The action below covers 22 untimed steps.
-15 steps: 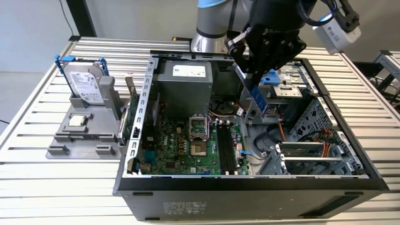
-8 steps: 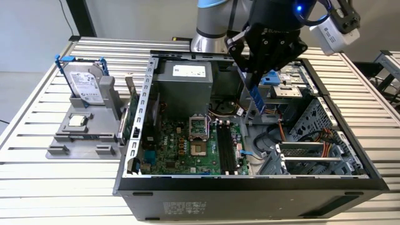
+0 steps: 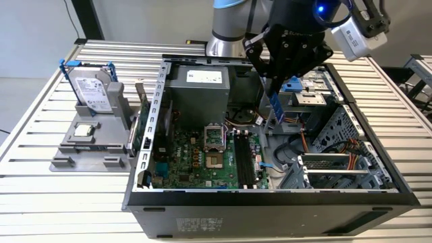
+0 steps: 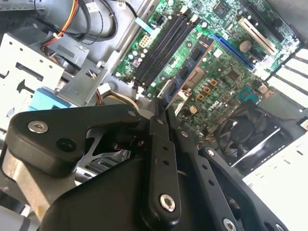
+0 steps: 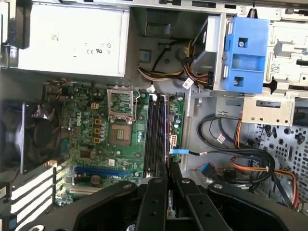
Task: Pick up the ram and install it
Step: 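Insert the ram into the slot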
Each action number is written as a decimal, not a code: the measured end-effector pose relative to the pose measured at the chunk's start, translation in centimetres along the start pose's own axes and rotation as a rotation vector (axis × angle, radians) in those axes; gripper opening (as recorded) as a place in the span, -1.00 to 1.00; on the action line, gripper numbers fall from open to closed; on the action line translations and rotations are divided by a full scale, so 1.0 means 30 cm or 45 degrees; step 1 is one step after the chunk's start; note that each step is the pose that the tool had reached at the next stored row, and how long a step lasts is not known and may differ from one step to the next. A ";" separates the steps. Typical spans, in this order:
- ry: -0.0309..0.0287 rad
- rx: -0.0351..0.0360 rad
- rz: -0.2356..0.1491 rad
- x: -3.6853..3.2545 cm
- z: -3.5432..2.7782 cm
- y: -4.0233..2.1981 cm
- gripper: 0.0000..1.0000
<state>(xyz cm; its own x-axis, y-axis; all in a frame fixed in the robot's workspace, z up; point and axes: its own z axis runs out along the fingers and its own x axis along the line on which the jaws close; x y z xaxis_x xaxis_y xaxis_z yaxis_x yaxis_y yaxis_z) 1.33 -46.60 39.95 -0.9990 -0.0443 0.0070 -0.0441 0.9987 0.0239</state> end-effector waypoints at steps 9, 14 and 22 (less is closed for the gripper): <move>-0.0018 -0.0005 0.074 0.000 0.007 0.000 -1.00; -0.0018 0.0000 0.075 -0.008 0.034 -0.001 -1.00; -0.0045 0.0001 0.081 -0.029 0.082 -0.003 -1.00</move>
<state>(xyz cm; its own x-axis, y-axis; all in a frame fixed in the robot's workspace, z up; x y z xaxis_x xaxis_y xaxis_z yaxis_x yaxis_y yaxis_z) 2.18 -46.60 37.47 -0.9998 0.0198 0.0050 0.0199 0.9995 0.0235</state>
